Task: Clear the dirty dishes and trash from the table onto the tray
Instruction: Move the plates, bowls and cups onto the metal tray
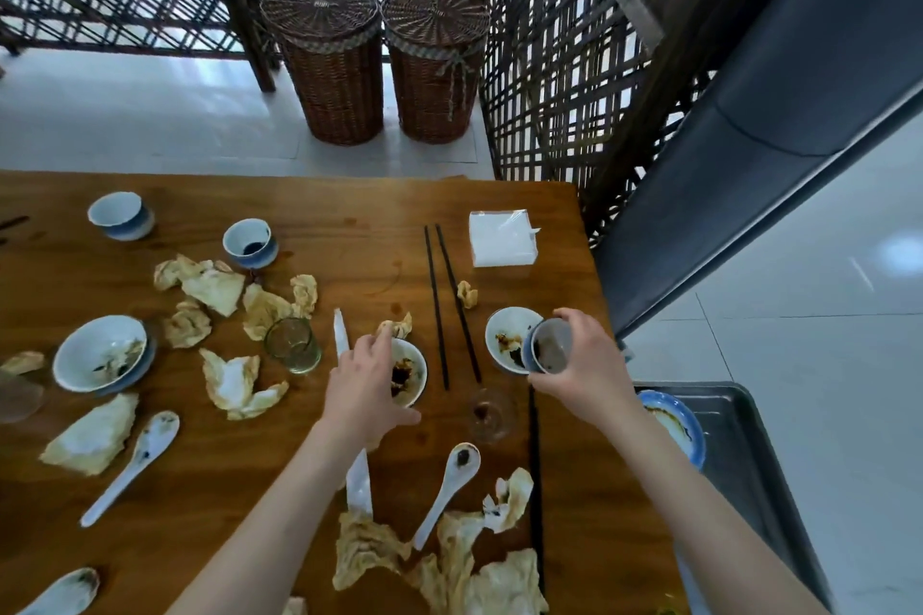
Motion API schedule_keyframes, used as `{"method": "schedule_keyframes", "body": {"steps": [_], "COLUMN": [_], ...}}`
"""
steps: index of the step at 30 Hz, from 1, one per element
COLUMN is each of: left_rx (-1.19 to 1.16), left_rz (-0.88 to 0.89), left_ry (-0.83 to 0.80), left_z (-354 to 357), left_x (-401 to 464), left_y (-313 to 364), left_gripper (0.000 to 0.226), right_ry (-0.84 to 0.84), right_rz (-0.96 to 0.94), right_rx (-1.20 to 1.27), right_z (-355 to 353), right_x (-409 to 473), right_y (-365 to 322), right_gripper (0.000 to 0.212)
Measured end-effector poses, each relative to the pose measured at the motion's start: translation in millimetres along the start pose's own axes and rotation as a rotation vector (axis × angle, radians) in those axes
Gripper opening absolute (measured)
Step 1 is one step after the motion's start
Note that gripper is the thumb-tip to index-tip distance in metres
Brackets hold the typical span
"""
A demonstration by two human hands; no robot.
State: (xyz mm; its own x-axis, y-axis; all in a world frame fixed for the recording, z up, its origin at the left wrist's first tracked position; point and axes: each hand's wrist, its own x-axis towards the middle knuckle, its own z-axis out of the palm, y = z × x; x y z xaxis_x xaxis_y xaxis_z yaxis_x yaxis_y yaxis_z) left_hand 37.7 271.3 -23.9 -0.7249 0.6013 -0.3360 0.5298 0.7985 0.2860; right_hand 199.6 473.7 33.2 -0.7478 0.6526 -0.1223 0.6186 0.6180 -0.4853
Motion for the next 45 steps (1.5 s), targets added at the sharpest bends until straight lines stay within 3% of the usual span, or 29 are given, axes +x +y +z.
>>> {"method": "schedule_keyframes", "body": {"steps": [13,20,25,31,40,45], "left_rx": [-0.07,-0.095,-0.112,-0.165,-0.216,-0.275], "left_rz": [0.008,-0.011,0.002,-0.01,0.006,0.034], "left_ry": [0.029,0.061,0.068,0.075,0.094,0.206], "left_z": [2.6,2.2,2.7,7.0,9.8,2.4], "left_x": [0.8,-2.1,-3.1,-4.9,-6.8,-32.2], "left_y": [-5.8,-4.4,-4.6,-6.4,-3.5,-3.6], "left_gripper": [0.12,0.118,0.117,0.118,0.112,0.111], "right_ry": [-0.2,-0.189,-0.2,-0.321,-0.233,-0.194], "right_rz": [0.021,-0.045,-0.097,-0.007,-0.015,-0.058], "right_rx": [-0.07,-0.131,-0.157,-0.207,-0.297,-0.278], "right_z": [36.4,39.0,42.3,51.3,56.6,39.4], "right_x": [56.4,64.6,58.2,60.6,59.6,64.8], "right_y": [-3.5,-4.7,-0.9,0.4,3.3,-7.5], "right_gripper": [0.089,0.075,0.096,0.118,0.101,0.1]}}
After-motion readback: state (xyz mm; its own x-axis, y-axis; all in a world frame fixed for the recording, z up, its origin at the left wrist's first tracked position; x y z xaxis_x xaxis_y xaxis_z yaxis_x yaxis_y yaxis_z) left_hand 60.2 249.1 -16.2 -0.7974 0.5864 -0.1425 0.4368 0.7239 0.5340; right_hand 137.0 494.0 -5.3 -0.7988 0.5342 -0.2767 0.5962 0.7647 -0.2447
